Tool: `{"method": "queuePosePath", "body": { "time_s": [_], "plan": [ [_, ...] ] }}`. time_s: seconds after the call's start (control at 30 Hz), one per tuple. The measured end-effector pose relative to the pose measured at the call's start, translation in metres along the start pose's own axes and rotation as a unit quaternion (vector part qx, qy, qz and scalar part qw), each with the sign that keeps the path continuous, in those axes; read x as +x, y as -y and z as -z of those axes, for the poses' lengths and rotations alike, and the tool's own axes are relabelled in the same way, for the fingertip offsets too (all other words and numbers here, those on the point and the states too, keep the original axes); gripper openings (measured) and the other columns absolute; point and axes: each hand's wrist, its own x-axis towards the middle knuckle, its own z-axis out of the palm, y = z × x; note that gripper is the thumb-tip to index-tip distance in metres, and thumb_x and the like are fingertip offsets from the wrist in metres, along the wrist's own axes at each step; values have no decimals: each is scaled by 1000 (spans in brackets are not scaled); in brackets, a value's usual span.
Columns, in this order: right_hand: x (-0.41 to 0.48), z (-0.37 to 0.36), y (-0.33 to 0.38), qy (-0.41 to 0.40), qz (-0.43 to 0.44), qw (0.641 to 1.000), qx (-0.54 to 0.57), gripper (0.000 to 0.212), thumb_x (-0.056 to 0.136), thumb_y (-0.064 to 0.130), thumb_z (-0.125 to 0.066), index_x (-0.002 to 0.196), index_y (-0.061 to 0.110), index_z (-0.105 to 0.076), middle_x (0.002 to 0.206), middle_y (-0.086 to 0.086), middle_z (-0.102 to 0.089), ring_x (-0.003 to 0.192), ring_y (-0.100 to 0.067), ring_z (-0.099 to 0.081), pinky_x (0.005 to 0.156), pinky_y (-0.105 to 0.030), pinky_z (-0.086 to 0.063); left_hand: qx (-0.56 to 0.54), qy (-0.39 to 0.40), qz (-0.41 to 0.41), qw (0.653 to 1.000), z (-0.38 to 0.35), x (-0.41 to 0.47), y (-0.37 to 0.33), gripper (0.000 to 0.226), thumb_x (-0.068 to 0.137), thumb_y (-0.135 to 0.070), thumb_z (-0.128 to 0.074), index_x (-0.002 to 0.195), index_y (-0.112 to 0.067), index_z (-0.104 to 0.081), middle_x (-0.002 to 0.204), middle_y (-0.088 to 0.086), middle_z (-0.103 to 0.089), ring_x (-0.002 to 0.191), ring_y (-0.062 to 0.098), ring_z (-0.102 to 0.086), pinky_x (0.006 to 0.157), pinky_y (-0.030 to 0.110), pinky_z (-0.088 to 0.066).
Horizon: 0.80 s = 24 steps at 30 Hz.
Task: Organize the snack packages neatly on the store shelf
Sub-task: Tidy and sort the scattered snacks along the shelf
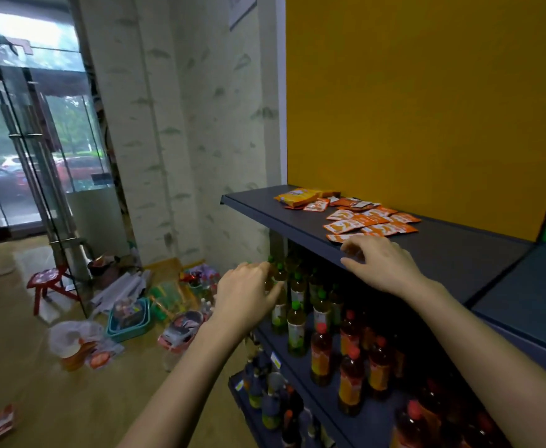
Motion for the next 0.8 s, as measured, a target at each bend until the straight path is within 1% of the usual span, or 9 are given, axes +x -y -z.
{"method": "queuePosePath", "body": {
  "time_s": [0.07,0.17,0.23,0.33,0.4,0.47,0.6,0.7,0.8],
  "plan": [
    [33,-10,12,-14,-8,1000,0,30,90,38,-55,117,25,-59,116,4,-63,108,-18,-58,75,-28,-41,-3,7,-20,1000,-6,28,32,36,93,-48,-42,106,-19,-57,106,1,-65,101,21,-59,78,34,-47],
    [76,-23,24,-41,-25,999,0,28,90,36,-55,115,24,-61,116,3,-65,106,-19,-59,74,-27,-39,-22,13,-37,999,-16,73,78,38,92,-49,-44,110,-19,-59,108,0,-65,101,20,-60,78,32,-49],
    [102,-31,29,-40,-41,998,-6,28,90,36,-55,114,24,-61,116,2,-65,105,-19,-59,77,-28,-41,-57,35,-23,998,-25,103,104,39,90,-51,-47,108,-20,-60,107,-1,-66,100,20,-61,79,33,-51],
    [137,-38,34,-28,-61,997,-31,28,89,36,-56,114,23,-61,115,1,-65,108,-22,-59,85,-34,-47,-111,87,-16,990,-44,145,129,39,88,-54,-49,102,-20,-62,102,0,-68,94,20,-63,80,39,-54],
    [161,-42,33,-36,-73,995,-53,27,88,37,-55,111,24,-61,114,1,-65,110,-24,-59,86,-36,-49,-116,93,-25,989,-57,171,141,38,88,-52,-50,101,-19,-62,102,1,-68,93,20,-63,80,39,-54],
    [184,-47,31,-35,-93,992,-71,27,89,37,-55,112,24,-61,115,1,-65,110,-25,-58,84,-35,-48,-123,83,-32,988,-72,197,150,38,88,-51,-50,101,-18,-62,103,1,-67,95,21,-62,79,37,-53],
    [232,-63,15,-40,-128,989,-62,25,89,35,-56,110,24,-63,115,0,-66,109,-25,-59,85,-35,-47,-149,65,-49,986,-104,252,156,38,90,-49,-49,103,-16,-61,105,0,-66,98,21,-60,75,32,-47],
    [276,-76,-3,-43,-156,985,-66,26,88,35,-57,112,25,-64,117,-2,-66,109,-26,-58,84,-34,-46,-171,75,-57,981,-128,301,157,45,89,-53,-48,108,-14,-59,111,4,-65,103,24,-59,82,36,-50],
    [317,-83,-19,-33,-184,981,-61,29,86,37,-59,112,24,-63,118,-2,-66,109,-26,-59,84,-35,-47,-163,110,-62,978,-144,350,159,56,87,-61,-45,112,-12,-57,115,6,-63,107,25,-58,80,34,-44]
  ]
}}
